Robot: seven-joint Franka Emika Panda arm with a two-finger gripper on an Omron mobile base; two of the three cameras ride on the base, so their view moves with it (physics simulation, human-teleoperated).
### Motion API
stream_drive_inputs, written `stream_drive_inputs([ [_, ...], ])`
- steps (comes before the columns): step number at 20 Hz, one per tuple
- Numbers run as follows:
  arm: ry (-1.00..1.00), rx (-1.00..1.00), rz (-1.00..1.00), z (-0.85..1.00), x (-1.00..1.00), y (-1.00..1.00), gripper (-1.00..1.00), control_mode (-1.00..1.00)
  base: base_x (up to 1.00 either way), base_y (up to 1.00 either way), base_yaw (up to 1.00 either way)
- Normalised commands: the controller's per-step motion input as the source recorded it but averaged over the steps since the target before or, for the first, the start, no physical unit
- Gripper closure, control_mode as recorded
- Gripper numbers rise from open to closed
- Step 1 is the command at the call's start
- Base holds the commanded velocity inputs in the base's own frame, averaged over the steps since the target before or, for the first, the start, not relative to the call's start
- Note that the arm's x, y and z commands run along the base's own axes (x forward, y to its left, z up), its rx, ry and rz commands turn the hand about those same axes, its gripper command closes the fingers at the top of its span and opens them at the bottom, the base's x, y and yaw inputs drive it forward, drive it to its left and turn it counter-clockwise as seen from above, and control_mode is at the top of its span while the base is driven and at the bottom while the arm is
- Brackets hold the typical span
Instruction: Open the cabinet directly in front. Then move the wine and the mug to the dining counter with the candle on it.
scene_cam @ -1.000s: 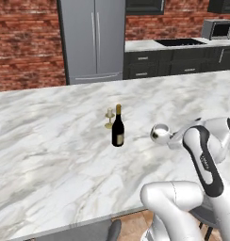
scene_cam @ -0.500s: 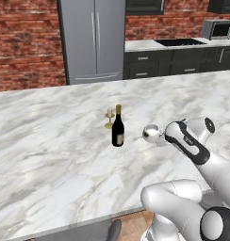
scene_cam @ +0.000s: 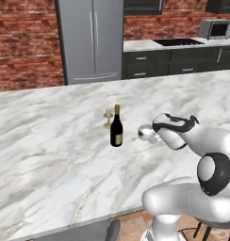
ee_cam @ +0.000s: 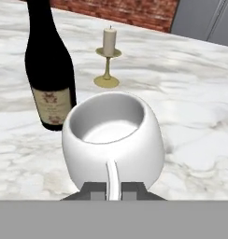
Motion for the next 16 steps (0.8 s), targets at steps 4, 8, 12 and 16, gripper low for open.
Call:
stream_drive_inputs([
  [4,0.0,0.0,0.0,-0.36,0.59,0.0,1.0,-1.0,0.0,0.0,0.0],
  [8,0.0,0.0,0.0,-0.36,0.51,0.0,1.0,-1.0,0.0,0.0,0.0],
  [12,0.0,0.0,0.0,-0.45,0.44,0.0,1.0,-1.0,0.0,0.0,0.0],
  [16,0.0,0.0,0.0,-0.48,0.39,0.0,1.0,-1.0,0.0,0.0,0.0],
])
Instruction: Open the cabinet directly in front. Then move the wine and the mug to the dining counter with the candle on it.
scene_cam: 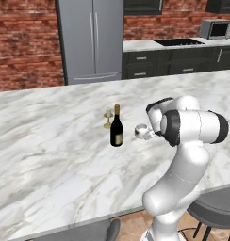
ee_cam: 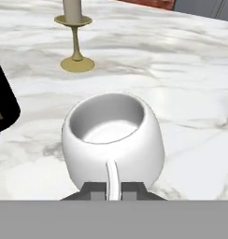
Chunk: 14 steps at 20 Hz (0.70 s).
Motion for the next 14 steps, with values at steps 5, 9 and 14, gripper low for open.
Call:
stream_drive_inputs([
  [5,0.0,0.0,0.0,-0.48,0.39,0.0,1.0,-1.0,0.0,0.0,0.0],
  [9,0.0,0.0,0.01,-0.43,0.43,0.0,1.0,-1.0,0.0,0.0,0.0],
  [14,0.0,0.0,0.01,-0.39,0.41,0.0,1.0,-1.0,0.0,0.0,0.0],
])
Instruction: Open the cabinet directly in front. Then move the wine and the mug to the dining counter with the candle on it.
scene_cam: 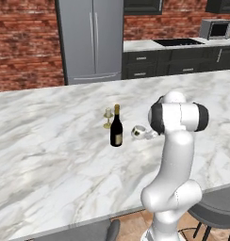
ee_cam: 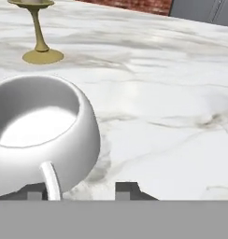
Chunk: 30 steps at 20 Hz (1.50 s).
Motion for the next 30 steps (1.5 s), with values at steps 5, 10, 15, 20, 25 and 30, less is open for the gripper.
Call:
stream_drive_inputs([
  [5,0.0,0.0,0.0,-0.14,0.16,0.05,1.0,-1.0,0.0,0.0,0.0],
  [10,0.0,0.0,0.0,0.0,-0.04,0.1,-1.0,-1.0,0.0,0.0,0.0],
  [15,0.0,0.0,0.02,0.0,-0.11,0.17,-1.0,-1.0,0.0,0.0,0.0],
  [20,-0.03,-0.01,0.01,0.0,-0.15,0.14,-1.0,-1.0,0.0,0.0,0.0],
  [25,-0.07,0.0,0.0,0.0,-0.22,0.0,-1.0,-1.0,0.0,0.0,0.0],
  [30,-0.09,0.0,0.0,0.09,-0.32,0.0,-1.0,-1.0,0.0,0.0,0.0],
])
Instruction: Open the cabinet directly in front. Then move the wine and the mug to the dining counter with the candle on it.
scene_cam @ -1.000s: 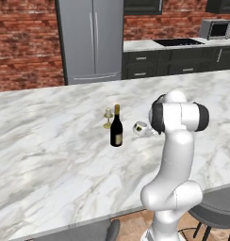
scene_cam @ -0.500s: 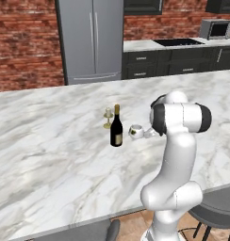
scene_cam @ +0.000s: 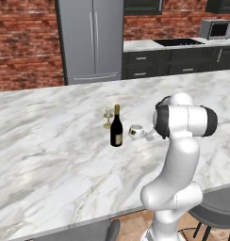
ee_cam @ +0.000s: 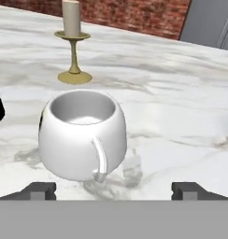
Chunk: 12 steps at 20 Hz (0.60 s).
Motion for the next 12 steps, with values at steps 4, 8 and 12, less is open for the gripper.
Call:
stream_drive_inputs([
  [4,-0.11,0.0,0.0,0.56,-0.29,-0.01,-1.0,-1.0,0.0,0.0,0.0],
  [8,-0.15,0.02,0.0,0.8,-0.24,-0.09,-1.0,-1.0,0.0,0.0,0.0],
  [12,-0.21,0.05,0.0,0.88,-0.45,-0.14,-1.0,-1.0,0.0,0.0,0.0],
])
